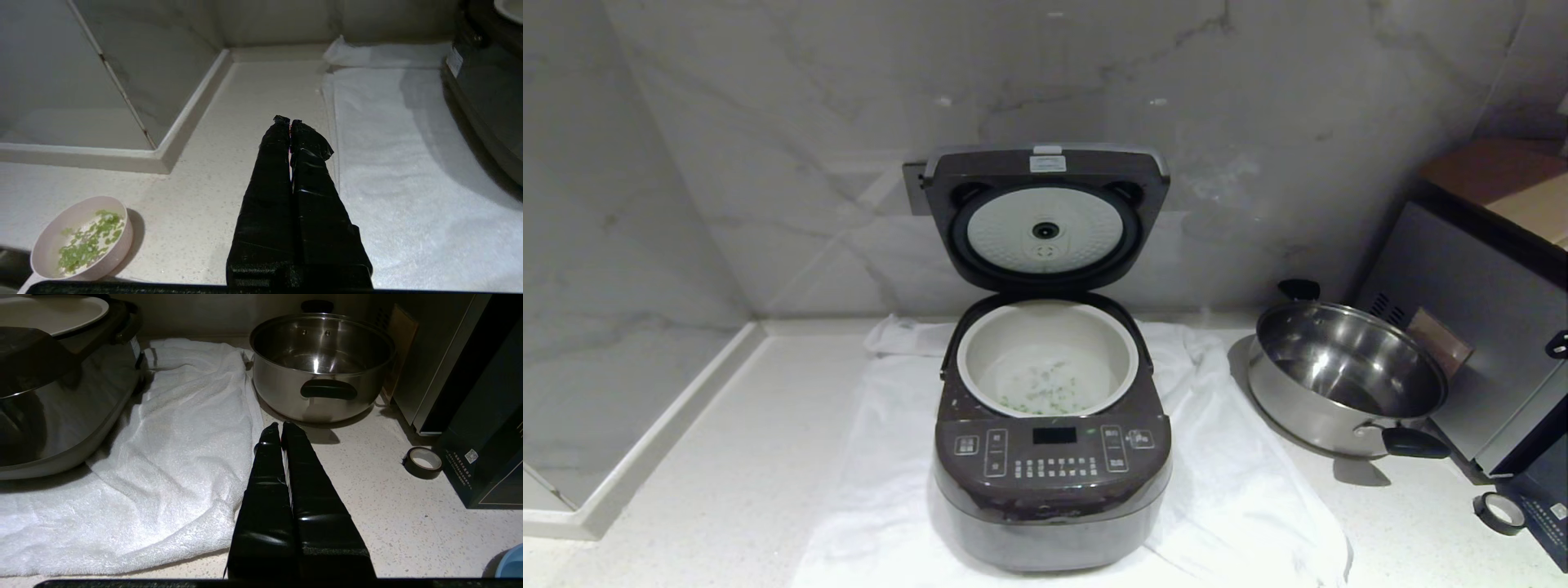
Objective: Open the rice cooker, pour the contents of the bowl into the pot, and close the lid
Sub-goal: Pour the water from the bowl into the rice cooker
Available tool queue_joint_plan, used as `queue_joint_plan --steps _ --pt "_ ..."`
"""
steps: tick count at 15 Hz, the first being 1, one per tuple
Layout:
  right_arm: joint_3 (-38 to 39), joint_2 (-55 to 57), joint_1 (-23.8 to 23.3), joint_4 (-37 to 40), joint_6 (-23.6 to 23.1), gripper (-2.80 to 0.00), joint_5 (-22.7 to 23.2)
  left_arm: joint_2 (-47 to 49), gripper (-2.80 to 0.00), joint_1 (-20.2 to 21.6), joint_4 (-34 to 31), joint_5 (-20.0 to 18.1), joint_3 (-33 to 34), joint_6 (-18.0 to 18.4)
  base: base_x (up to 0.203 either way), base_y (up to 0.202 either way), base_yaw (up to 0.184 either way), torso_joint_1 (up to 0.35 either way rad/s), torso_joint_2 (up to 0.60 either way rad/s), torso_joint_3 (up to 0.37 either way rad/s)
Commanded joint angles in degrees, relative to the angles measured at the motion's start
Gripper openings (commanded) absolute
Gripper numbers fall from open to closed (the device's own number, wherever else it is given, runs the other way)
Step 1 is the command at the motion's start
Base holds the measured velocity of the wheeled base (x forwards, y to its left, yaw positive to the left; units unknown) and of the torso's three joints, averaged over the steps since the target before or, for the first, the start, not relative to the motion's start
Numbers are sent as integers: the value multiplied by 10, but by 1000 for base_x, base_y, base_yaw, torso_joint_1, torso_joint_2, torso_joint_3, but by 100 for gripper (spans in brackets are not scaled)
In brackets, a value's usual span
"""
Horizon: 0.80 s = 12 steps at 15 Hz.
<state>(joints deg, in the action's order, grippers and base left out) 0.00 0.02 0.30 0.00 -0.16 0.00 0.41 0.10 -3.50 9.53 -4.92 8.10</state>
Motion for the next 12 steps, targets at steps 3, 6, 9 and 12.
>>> queue_joint_plan --steps 3,6,9,12 --pt "1 0 0 0 0 -280 0 159 -280 2 -2 37 -81 -60 0 0 0 0 0 0" --pt "1 0 0 0 0 -280 0 336 -280 21 -29 108 -154 -91 0 0 0 0 0 0" --pt "1 0 0 0 0 -280 0 508 -280 130 -112 126 -236 -100 0 0 0 0 0 0" --pt "1 0 0 0 0 -280 0 598 -280 354 -184 55 -319 -28 0 0 0 0 0 0"
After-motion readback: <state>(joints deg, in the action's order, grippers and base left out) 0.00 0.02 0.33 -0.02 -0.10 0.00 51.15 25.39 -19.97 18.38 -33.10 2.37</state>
